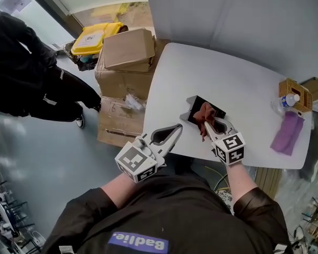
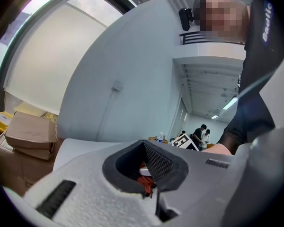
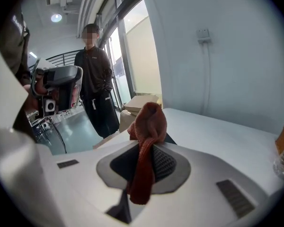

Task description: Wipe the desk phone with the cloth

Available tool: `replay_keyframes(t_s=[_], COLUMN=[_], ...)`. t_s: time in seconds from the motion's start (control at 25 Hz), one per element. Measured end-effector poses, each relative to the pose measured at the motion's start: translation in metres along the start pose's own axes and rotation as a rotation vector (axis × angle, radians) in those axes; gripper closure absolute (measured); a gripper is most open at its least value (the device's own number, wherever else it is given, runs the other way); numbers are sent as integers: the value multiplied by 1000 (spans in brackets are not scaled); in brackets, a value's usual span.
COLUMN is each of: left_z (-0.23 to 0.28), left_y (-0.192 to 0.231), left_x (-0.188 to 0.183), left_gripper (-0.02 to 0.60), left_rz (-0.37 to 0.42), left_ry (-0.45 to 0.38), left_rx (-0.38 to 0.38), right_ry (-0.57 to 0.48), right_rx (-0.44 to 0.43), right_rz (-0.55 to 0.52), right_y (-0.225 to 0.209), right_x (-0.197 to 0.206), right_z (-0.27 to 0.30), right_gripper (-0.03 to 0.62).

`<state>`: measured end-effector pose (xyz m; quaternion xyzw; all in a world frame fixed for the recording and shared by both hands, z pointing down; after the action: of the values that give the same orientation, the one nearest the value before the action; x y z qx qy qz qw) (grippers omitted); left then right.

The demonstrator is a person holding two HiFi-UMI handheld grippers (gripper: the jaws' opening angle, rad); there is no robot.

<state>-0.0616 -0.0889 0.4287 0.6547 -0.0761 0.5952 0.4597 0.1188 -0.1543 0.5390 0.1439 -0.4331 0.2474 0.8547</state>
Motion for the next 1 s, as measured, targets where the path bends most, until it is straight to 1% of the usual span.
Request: replay_keyframes(t_s=[0.12,0.28,0.44,0.56,0.72,0.84,1.0], left_z=[-13,-23,-31,-33,-30,-28,-24], left_y=[10,21,34,41,53,58,62], left_x=[-9,-19,-26,-30,-32,-30,-24], left_gripper=[580,580,580,580,580,580,580], left_rz=[7,9,3,-1,4,-17,-44], left_ry=[-9,-22,-36,-42,-45,-38,-34], left_rx=[15,27,15,-1,-33,-62,-83], right_ry=[-22,-32,-37,-31,-2,46,69], right_rx=[-4,-8,-16,-12,7,8,-19], right_rz=[15,32,23,8,-22,-30,-15], right_y=[9,14,12,1,-23,-36,-36], right_x=[-25,-50,-69,-76,-76,-63,-49], right_z=[14,36,60,76,98,111,115], right_gripper=[525,525,525,525,525,525,525])
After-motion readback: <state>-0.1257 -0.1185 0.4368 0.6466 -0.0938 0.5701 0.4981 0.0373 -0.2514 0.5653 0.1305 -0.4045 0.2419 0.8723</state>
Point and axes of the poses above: the fingertips, and each gripper's own axes: z forward along the fingers, y to its left, x out of its underside, the point moved 6 cm from there along -z, backward along the fingers, and after that the axes turned 12 degrees about -z, right-handed, at the moved point
